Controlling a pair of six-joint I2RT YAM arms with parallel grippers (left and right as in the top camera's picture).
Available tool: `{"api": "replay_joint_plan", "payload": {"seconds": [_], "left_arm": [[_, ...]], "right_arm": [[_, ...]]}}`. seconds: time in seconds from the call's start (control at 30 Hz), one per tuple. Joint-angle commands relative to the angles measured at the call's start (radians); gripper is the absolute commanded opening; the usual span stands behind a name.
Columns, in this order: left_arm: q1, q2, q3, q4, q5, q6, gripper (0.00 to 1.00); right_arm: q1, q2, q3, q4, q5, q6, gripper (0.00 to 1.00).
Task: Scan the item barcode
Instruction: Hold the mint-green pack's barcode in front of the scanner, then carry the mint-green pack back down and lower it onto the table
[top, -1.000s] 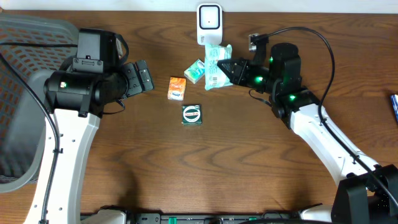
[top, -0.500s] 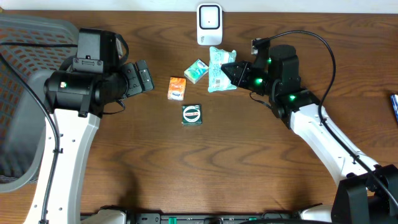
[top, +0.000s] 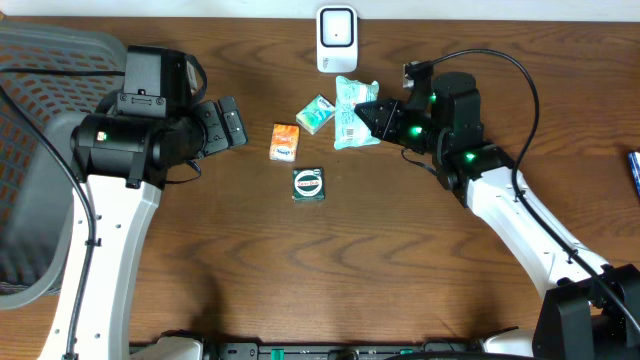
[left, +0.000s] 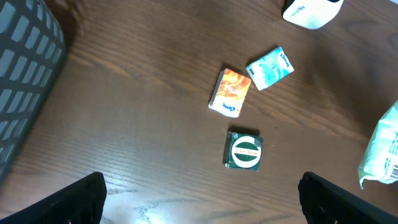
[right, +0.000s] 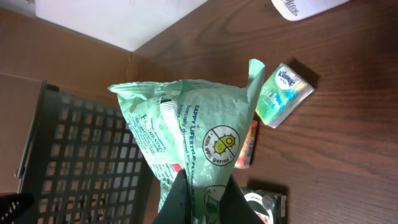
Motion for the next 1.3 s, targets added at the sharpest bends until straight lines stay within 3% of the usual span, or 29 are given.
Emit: {"api": "replay_joint_plan", "payload": {"seconds": [0.0,0.83,0.97,1.27], "left_arm": [[0.004,0.000,0.012,-0.003,-0.006,0.006,0.98],[0.004,0.000,0.012,-0.003,-0.006,0.006,0.98],[0.004,0.000,0.012,-0.003,-0.006,0.006,0.98],[0.004,0.000,0.012,-0.003,-0.006,0.006,0.98]], "right_arm": [[0.004,-0.013,0.016,0.001,-0.014,-0.014,0.01],[0.004,-0.013,0.016,-0.027,0.026,-0.065,0.01],[0.005,-0.013,0.016,-0.127,0.213,-0.186,0.01],[0.016,-0.013,0.016,-0.329,0.915,-0.462,0.01]]}}
